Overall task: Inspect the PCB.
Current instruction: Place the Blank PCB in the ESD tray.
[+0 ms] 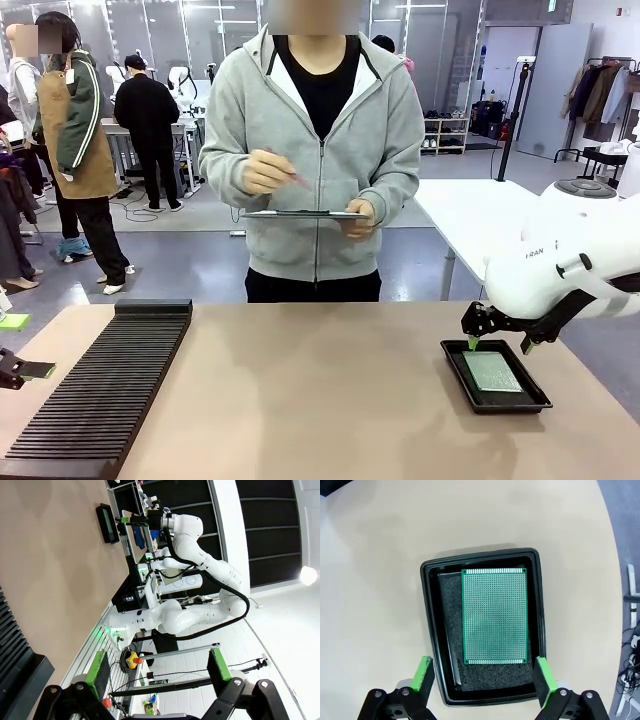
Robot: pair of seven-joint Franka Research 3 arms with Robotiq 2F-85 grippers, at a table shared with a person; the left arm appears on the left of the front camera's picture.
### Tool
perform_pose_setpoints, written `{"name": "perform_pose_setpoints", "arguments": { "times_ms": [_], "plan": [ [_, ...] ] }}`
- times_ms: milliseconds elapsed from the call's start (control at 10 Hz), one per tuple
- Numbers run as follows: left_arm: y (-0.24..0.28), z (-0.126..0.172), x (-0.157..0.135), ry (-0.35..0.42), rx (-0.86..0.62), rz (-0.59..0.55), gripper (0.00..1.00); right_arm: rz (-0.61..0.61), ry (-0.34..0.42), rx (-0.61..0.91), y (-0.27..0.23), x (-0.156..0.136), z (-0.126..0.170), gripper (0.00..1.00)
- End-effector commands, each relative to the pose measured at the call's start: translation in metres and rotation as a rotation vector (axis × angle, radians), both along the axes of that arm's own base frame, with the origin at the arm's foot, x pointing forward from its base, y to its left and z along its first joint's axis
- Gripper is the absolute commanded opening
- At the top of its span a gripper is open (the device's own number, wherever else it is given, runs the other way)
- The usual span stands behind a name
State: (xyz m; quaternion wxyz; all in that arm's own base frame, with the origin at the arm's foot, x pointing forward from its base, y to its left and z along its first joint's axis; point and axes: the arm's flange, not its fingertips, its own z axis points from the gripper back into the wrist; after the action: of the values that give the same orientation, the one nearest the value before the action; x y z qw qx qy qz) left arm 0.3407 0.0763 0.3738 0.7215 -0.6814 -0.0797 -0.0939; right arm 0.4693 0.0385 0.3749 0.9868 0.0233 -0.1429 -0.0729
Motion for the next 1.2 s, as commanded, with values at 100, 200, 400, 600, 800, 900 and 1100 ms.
{"name": "perform_pose_setpoints", "arguments": {
  "times_ms": [100,200,400,600,800,900,1100],
  "plan": [
    [-0.0009,0.0005,0.001,0.003,-0.001,0.002,1.0,0.002,-0.003,0.0,0.0007,0.0,-0.0013,1.0],
    [-0.0009,0.0005,0.001,0.003,-0.001,0.002,1.0,0.002,-0.003,0.0,0.0007,0.0,-0.0013,1.0],
    [-0.0009,0.0005,0.001,0.003,-0.001,0.002,1.0,0.002,-0.003,0.0,0.0007,0.0,-0.0013,1.0],
    [-0.0009,0.0005,0.001,0.003,-0.001,0.002,1.0,0.002,-0.003,0.0,0.0007,0.0,-0.0013,1.0],
    [-0.0009,0.0005,0.001,0.003,-0.001,0.002,1.0,0.002,-0.003,0.0,0.0007,0.0,-0.0013,1.0],
    [-0.0009,0.0005,0.001,0.003,-0.001,0.002,1.0,0.002,-0.003,0.0,0.0007,0.0,-0.0013,1.0],
    [-0.0009,0.0005,0.001,0.003,-0.001,0.002,1.0,0.002,-0.003,0.0,0.0007,0.0,-0.0013,1.0]
  ]
}}
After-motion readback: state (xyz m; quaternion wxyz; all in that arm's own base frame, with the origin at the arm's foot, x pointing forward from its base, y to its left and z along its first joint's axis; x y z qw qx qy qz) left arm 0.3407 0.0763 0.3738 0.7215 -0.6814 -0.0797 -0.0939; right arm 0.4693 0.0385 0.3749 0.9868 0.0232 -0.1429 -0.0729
